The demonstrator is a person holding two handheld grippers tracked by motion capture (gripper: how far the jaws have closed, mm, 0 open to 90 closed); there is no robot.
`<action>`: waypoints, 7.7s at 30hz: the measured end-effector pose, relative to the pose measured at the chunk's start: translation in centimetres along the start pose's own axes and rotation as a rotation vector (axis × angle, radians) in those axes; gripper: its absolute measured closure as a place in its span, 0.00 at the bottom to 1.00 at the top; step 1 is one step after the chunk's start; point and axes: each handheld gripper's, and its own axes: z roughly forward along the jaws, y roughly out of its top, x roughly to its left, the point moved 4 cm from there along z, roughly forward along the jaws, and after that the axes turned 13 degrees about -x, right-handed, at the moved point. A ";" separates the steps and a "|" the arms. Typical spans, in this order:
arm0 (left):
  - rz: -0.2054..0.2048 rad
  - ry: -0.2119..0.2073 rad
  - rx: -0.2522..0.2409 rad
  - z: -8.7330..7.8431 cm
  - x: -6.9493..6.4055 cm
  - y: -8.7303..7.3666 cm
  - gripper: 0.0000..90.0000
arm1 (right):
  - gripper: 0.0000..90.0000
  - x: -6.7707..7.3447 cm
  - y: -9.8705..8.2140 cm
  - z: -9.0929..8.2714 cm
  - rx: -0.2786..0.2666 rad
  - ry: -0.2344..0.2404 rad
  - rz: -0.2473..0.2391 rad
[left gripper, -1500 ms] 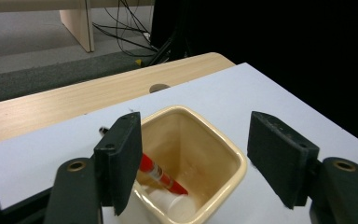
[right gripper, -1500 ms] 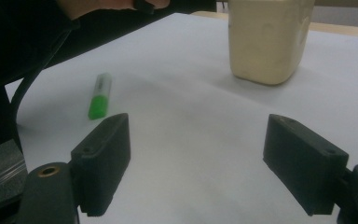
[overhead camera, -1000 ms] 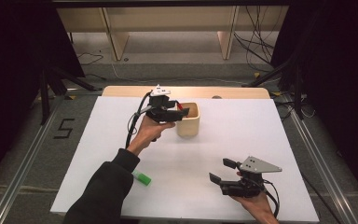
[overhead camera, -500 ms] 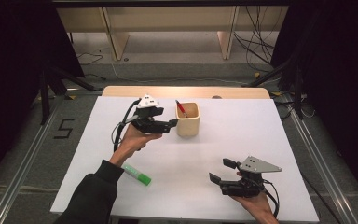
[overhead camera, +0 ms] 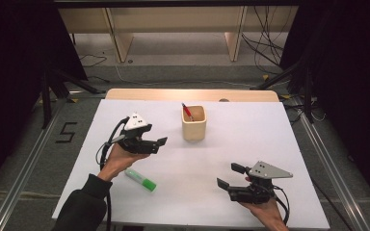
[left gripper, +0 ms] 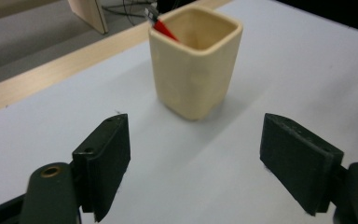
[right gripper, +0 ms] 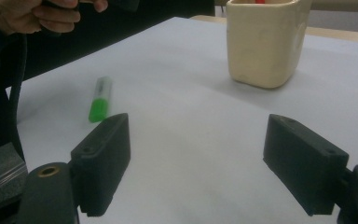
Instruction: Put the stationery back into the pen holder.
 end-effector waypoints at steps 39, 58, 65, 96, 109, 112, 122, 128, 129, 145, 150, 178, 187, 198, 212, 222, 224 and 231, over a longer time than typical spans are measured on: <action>-0.019 0.040 0.289 -2.6 1.4 -8.7 0.99 | 0.26 0.1 0.0 0.0 0.000 -0.003 -0.009; -0.023 0.053 0.417 -3.2 2.0 -10.7 0.99 | 0.26 0.2 0.1 0.0 -0.002 -0.001 -0.014; -0.024 0.052 0.444 -4.9 1.2 -11.5 0.99 | 0.26 0.2 0.1 -0.1 -0.003 -0.004 -0.013; -0.021 -0.043 0.463 -7.7 -1.5 -9.4 0.33 | 0.26 0.3 -0.1 0.1 0.005 -0.002 -0.011; 0.060 -0.089 0.593 -6.4 -2.9 -11.0 0.26 | 0.26 0.3 -0.1 0.1 0.007 -0.002 -0.012; 0.071 -0.098 0.601 -6.2 -3.0 -11.1 0.31 | 0.26 0.3 -0.1 0.1 0.007 -0.002 -0.011; 0.103 -0.154 0.620 -6.1 -3.1 -11.2 0.51 | 0.26 0.3 -0.1 0.2 0.009 -0.002 -0.012; 0.138 -0.184 0.632 -6.0 -3.4 -11.0 0.58 | 0.26 0.3 -0.1 0.2 0.010 -0.001 -0.010; 0.141 -0.188 0.634 -6.0 -3.5 -11.1 0.59 | 0.26 0.3 -0.2 0.2 0.010 -0.002 -0.011; 0.194 -0.235 0.650 -5.8 -3.7 -11.1 0.72 | 0.26 0.3 -0.2 0.2 0.013 -0.002 -0.015; 0.206 -0.247 0.652 -5.8 -3.8 -11.1 0.73 | 0.26 0.3 -0.2 0.2 0.014 -0.001 -0.015; 0.039 -0.130 0.330 -5.8 -2.4 -7.6 0.74 | 0.26 0.3 -0.2 0.2 0.009 -0.005 -0.011; -0.010 -0.025 0.136 -5.6 -2.1 -5.9 0.74 | 0.26 0.3 -0.2 0.2 0.009 -0.006 -0.010; -0.105 0.008 -0.108 -5.8 -2.1 -4.1 0.74 | 0.26 0.3 -0.2 0.2 0.006 -0.008 -0.009; -0.170 0.028 -0.229 -4.6 -2.0 -2.6 0.74 | 0.26 0.3 -0.1 0.1 -0.005 -0.012 -0.011; -0.181 0.034 -0.259 -3.7 -1.6 -1.4 0.74 | 0.26 0.3 -0.1 0.0 -0.007 -0.012 -0.009; -0.187 0.034 -0.261 -3.6 -1.4 -1.3 0.74 | 0.26 0.3 0.0 0.0 -0.009 -0.012 -0.009; -0.193 0.038 -0.272 -2.7 -1.2 -0.7 0.74 | 0.26 0.3 0.0 0.1 -0.008 -0.012 -0.009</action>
